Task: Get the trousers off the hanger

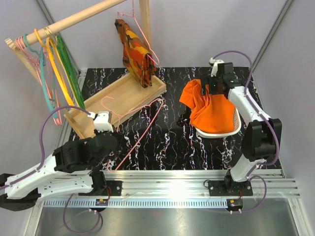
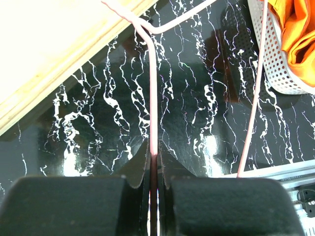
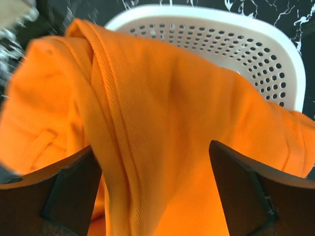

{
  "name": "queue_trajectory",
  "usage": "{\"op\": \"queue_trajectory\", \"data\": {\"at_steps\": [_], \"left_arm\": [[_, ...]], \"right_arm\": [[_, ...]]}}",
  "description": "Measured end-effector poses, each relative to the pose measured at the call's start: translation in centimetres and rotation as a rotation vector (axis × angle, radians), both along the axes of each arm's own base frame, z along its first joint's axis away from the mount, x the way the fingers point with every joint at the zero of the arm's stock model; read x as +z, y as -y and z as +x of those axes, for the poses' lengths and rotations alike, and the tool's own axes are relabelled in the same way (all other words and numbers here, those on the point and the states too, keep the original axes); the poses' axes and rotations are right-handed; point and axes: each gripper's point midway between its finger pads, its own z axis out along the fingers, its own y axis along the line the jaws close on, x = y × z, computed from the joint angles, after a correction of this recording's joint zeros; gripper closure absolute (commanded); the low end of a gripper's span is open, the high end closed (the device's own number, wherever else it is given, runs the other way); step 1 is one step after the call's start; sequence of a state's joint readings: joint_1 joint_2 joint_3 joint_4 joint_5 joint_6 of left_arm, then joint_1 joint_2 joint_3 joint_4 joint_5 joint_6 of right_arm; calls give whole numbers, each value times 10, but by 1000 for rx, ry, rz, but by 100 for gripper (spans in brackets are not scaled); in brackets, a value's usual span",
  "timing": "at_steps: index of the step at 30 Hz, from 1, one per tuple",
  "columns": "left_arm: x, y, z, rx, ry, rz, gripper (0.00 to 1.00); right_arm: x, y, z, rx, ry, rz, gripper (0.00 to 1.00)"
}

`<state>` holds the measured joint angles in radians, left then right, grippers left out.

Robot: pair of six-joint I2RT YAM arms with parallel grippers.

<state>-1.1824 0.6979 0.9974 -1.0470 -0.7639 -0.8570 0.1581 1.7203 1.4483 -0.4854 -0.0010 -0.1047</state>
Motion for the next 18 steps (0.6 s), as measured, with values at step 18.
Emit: {"op": "queue_trajectory", "data": {"at_steps": [18], "left_arm": [[0,-14,-2,23,4,18,100]], "right_arm": [[52,32,-10,-264,119,374,5]]}}
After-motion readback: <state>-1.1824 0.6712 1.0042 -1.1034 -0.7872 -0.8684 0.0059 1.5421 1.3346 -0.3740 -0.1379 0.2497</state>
